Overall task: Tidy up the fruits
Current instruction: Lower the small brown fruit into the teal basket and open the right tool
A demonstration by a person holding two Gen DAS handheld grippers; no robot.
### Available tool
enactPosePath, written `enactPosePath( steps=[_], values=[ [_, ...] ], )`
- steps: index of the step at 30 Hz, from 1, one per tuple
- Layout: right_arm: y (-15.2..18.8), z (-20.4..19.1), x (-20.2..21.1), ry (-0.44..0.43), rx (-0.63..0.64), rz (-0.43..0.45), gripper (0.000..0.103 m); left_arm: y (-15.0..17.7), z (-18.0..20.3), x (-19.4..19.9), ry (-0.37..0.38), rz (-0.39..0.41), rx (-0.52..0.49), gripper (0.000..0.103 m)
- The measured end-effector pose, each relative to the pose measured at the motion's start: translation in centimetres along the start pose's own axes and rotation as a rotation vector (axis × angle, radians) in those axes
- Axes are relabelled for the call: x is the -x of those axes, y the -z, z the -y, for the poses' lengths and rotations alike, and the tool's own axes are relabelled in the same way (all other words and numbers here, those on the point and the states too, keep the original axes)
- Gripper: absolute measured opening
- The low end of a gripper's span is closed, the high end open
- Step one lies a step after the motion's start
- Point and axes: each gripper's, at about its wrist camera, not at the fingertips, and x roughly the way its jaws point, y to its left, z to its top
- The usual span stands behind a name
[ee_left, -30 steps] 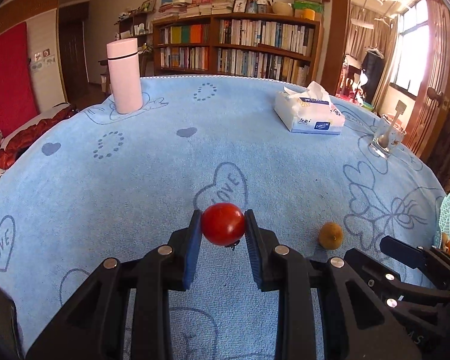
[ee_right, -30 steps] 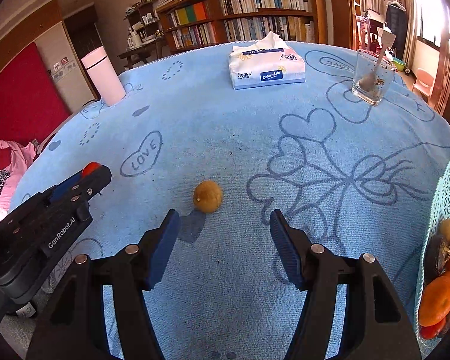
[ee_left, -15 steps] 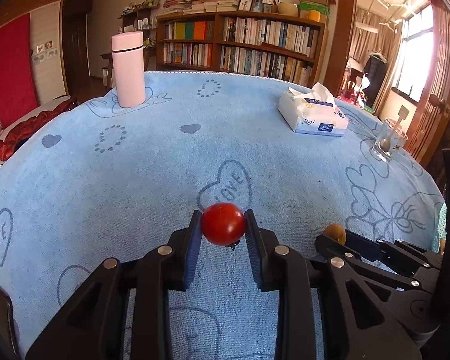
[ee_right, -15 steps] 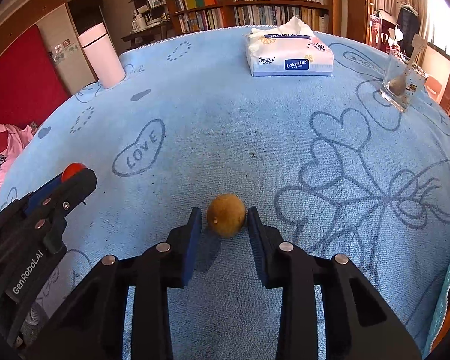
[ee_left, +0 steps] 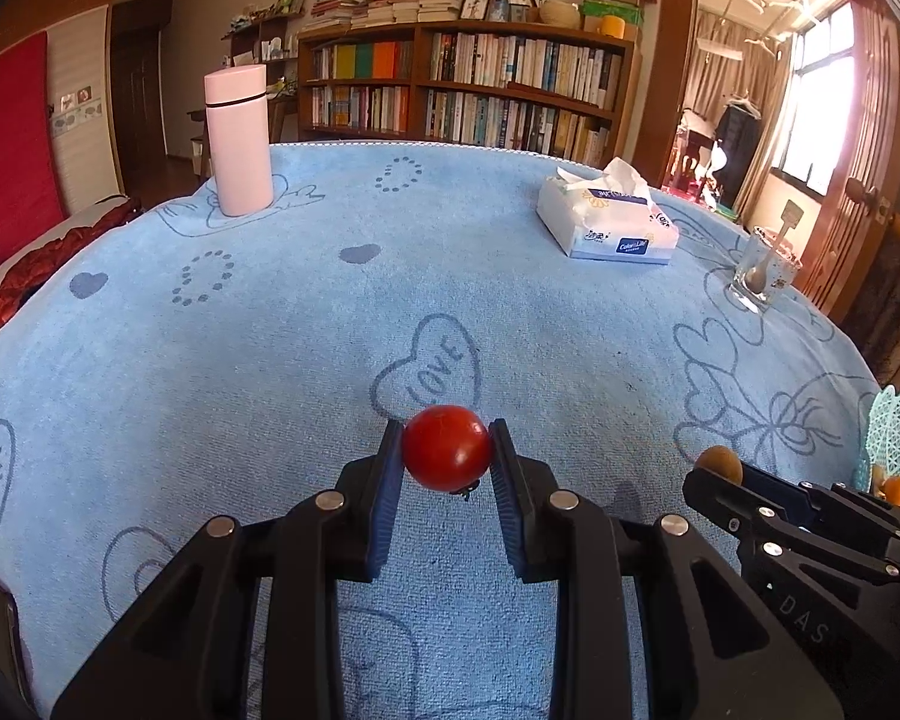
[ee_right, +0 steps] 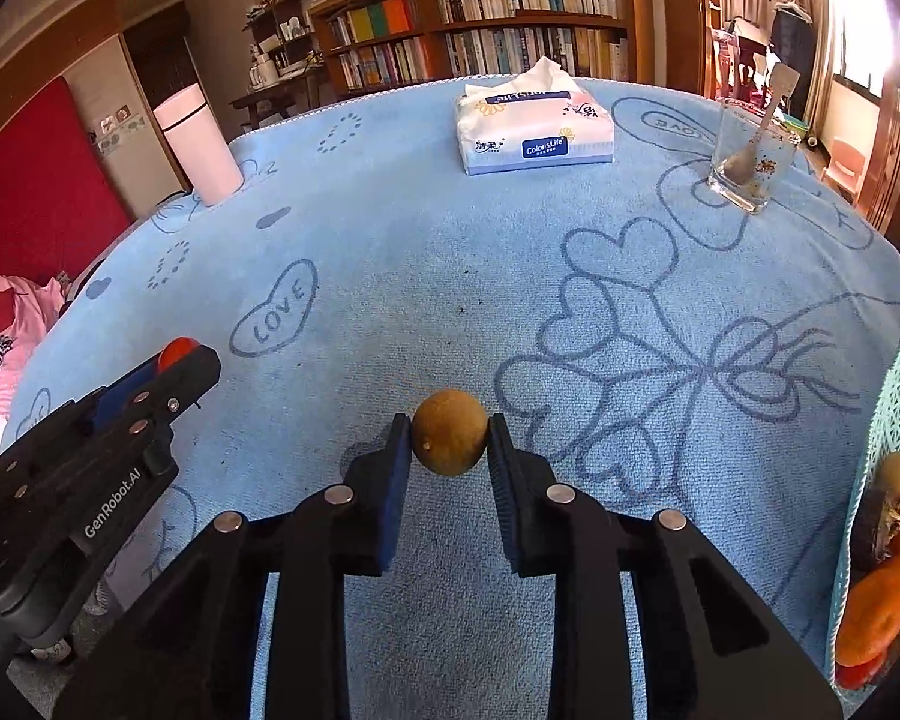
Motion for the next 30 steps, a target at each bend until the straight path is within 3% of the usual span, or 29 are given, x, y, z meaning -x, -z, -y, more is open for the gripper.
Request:
enactPosePath(
  steps=[11, 30],
  values=[
    [1.0, 3.8, 6.1, 0.059, -0.099, 0.094, 0.026, 0.3, 1.4, 0.5, 0.034, 0.007, -0.033, 0.029],
    [4.5, 13.8, 13.4, 0.273, -0.313, 0.178, 0.026, 0.9, 3.4, 1.0, 0.071, 0.009, -0.086, 0.029]
  ],
)
